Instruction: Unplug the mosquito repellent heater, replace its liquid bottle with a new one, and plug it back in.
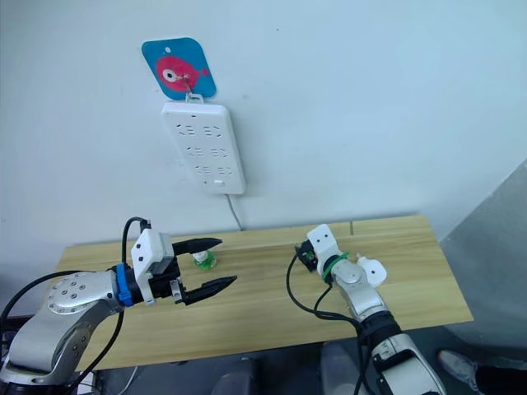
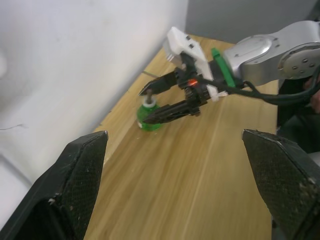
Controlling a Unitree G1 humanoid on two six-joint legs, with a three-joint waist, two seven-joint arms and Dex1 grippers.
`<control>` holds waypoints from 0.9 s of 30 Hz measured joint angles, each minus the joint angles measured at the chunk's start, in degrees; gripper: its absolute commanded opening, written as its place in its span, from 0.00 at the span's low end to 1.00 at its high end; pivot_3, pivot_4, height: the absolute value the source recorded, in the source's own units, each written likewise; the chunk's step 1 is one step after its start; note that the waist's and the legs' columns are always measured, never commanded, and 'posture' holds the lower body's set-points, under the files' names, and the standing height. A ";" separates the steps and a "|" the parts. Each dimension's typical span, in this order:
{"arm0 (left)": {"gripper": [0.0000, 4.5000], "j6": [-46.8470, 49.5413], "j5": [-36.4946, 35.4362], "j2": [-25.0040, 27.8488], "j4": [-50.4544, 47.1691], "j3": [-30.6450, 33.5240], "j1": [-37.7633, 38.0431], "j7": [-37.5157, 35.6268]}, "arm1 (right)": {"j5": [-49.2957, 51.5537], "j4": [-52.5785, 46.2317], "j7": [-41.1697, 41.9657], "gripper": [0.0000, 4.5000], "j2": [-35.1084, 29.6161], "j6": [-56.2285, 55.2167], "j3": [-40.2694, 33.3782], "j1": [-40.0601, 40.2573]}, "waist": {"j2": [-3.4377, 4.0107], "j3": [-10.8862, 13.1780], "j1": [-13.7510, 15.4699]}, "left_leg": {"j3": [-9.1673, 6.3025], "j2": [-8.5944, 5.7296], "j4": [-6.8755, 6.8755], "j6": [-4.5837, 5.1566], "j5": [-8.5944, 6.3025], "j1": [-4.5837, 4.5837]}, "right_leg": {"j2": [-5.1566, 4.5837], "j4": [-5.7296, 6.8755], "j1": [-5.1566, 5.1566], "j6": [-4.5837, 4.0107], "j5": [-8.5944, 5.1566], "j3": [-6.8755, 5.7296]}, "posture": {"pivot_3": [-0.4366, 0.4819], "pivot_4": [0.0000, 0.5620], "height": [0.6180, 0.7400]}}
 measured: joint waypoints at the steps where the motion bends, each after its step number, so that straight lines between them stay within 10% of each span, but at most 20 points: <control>1: 1.00 -0.28 0.06 -0.13 0.00 0.31 0.43 0.35 | 0.06 -1.28 0.01 0.86 0.00 0.03 -0.33 0.46 | 0.00 0.03 0.10 | 0.00 0.00 0.00 0.00 0.00 0.00 | -0.01 0.00 0.00 0.00 0.00 0.00 | 0.47 0.39 1.00; 7: 1.00 -1.85 -0.06 -2.49 -1.77 5.95 6.76 3.57 | 2.57 -22.54 3.99 0.86 -2.41 5.71 -1.45 7.18 | 0.01 0.12 0.86 | -0.04 -0.02 -0.02 -0.01 0.00 -0.04 | -0.09 -0.04 -0.03 0.00 -0.01 -0.02 | 0.48 0.38 1.00; 13: 1.00 -3.15 0.22 -7.97 -1.15 14.08 16.50 8.77 | 5.20 -43.80 19.21 0.86 -18.28 12.04 0.61 10.46 | -0.18 0.16 1.11 | 0.02 -0.11 0.00 -0.01 0.00 -0.04 | -0.33 -0.13 0.03 0.04 -0.06 -0.10 | 0.48 0.37 1.00; 27: 1.00 -15.34 8.29 -7.87 15.03 11.95 15.96 5.69 | 15.01 -56.36 37.91 0.86 -30.38 28.13 3.03 3.55 | -0.49 1.29 3.19 | 0.00 -0.09 0.02 -0.02 0.00 -0.07 | -0.34 -0.16 0.03 0.19 -0.18 -0.25 | 0.47 0.51 1.00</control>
